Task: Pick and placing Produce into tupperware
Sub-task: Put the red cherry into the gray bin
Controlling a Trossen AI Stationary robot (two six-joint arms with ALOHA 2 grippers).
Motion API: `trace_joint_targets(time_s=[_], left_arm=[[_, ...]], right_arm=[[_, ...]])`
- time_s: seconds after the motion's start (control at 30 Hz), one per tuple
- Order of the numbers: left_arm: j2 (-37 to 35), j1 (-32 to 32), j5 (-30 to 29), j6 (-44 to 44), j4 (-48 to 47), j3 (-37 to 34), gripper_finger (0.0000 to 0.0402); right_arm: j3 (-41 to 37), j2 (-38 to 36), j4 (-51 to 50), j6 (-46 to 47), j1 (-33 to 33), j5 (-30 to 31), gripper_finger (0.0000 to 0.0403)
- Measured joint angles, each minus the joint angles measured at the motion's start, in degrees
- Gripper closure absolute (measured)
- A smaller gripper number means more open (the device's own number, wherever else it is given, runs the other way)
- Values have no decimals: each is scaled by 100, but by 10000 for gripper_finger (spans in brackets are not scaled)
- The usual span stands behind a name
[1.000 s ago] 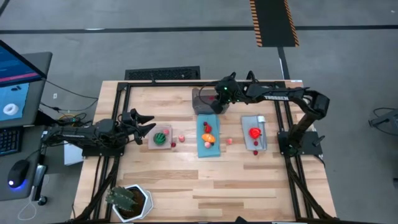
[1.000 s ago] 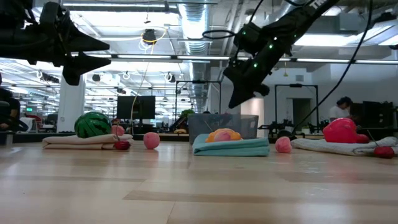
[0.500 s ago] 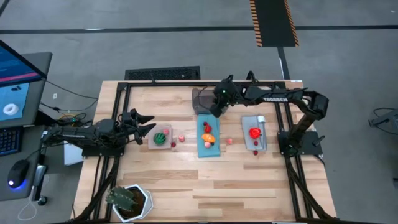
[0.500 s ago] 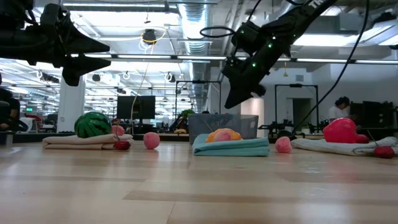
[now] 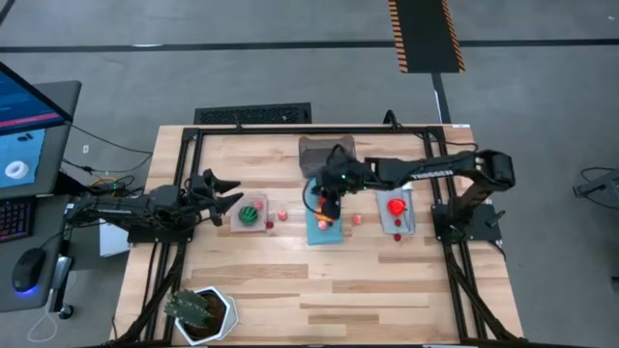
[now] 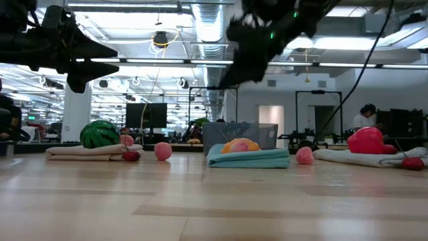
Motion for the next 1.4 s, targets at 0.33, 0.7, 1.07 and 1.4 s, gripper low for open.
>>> trace_joint_targets(time_s=[0.33,0.7,1.07,1.4], left_arm=[[2,0,133,-181,-152,-2,189],[2,-2,99,-181,-137,0,189],[2,0,-58,-173,-37,-1,189],[0,0,-67,-151,47,0,189]], right_arm=[[-116,-1446,-711,329,902,-239,340],[-944,-2962,-1270,1466,1873,873,340],[-1127,-2938,-3709,4956,3042,2548,340],[-1128,-2144,-5160,6607,3420,2159,340]])
